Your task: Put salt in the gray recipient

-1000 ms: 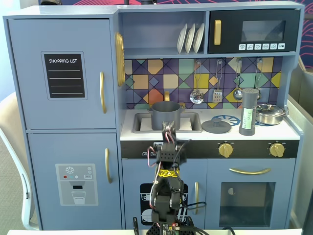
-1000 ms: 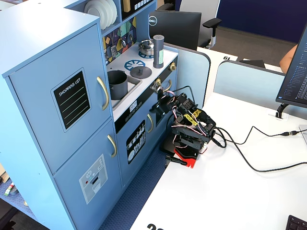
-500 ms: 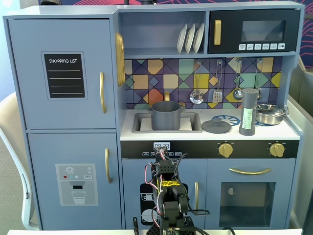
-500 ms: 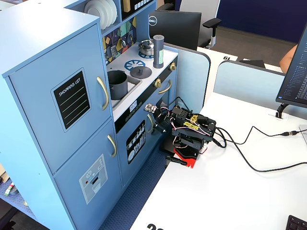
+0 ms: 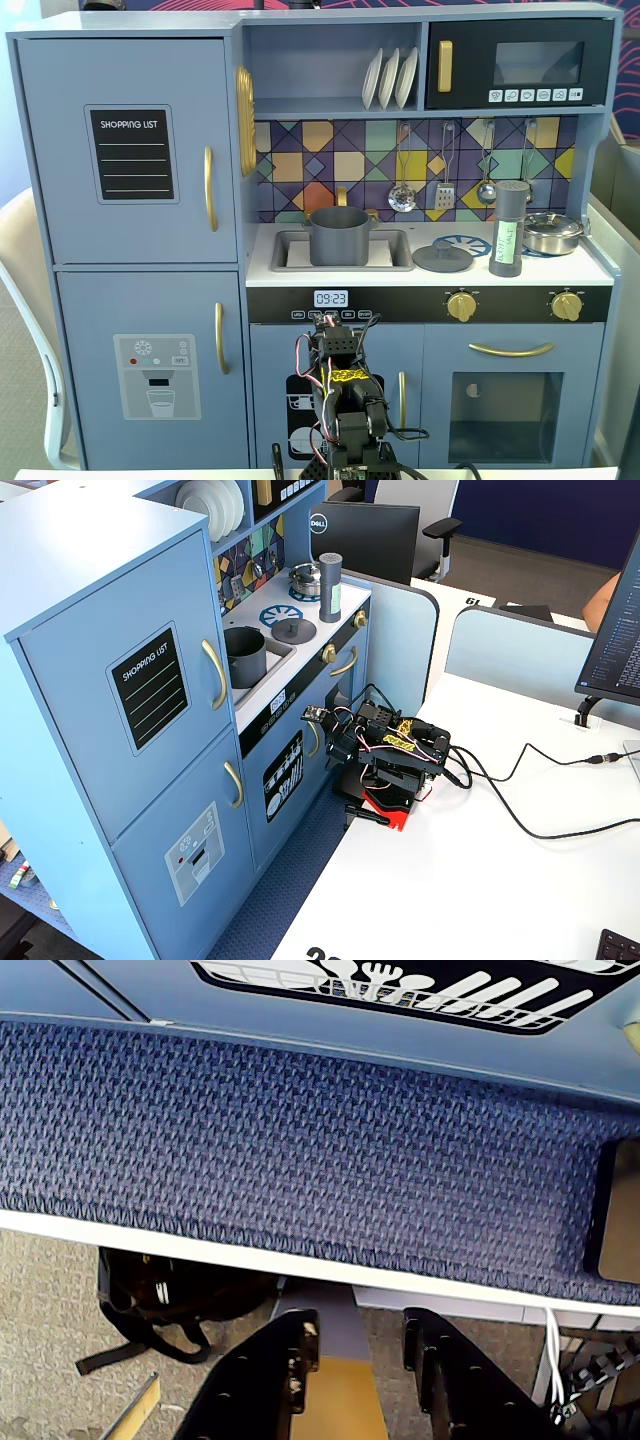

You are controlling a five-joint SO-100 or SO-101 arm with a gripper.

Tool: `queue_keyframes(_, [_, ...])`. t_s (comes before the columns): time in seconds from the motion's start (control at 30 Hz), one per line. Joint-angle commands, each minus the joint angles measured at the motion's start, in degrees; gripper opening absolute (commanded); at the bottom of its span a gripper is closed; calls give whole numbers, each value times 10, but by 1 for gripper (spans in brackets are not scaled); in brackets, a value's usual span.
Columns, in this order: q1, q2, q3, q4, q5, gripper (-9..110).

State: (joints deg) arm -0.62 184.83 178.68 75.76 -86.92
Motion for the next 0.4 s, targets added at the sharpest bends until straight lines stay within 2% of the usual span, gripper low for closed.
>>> queue_keyframes(0.0, [7, -4, -1, 3, -8, 4])
queue_keyframes(0.37, [7, -4, -1, 3, -8, 6])
